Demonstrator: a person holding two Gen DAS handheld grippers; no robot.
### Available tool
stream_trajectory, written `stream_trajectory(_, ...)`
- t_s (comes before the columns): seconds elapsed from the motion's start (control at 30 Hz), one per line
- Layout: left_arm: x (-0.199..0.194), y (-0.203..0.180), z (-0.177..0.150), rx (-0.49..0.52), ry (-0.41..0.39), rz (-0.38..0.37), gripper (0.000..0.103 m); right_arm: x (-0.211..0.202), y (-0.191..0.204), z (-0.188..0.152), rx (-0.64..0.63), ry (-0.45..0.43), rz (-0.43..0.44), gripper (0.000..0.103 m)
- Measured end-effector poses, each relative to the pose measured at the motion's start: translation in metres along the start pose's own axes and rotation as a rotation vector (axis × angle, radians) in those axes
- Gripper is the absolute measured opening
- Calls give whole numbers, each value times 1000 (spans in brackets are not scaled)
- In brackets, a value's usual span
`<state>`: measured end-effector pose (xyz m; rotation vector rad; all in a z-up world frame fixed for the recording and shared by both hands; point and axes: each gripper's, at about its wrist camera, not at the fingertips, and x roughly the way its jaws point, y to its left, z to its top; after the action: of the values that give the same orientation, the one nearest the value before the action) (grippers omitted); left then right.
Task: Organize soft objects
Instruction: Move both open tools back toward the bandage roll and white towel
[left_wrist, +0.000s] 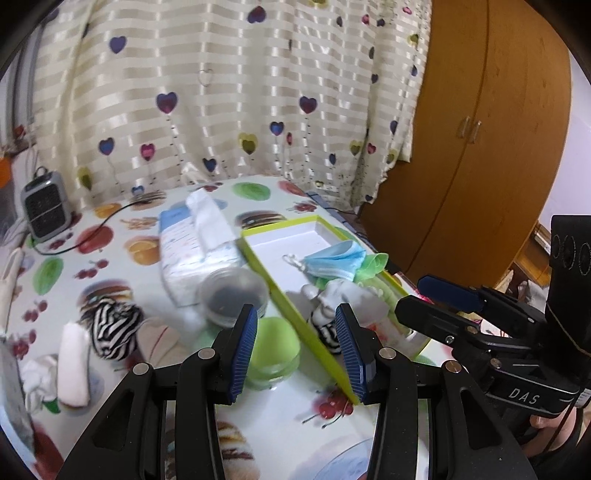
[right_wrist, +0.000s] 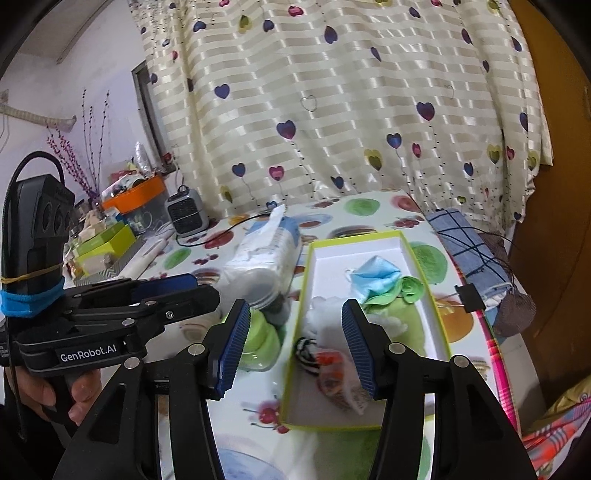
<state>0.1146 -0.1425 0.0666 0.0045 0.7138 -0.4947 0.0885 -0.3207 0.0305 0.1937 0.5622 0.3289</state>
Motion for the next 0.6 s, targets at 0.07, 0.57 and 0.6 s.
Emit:
stream_trajectory(0.07, -4, 5, -3, -12, -3, 8, 43, 0, 7, 0, -11, 4, 9, 53)
stream_trajectory(0.57, -22, 40, -24, -80, -7, 60, 43, 12, 41, -4, -44, 57, 70, 53)
stream_trajectory(0.6, -23, 41, -25, -83, -7, 61, 43, 13, 42, -4, -46, 62, 68, 54)
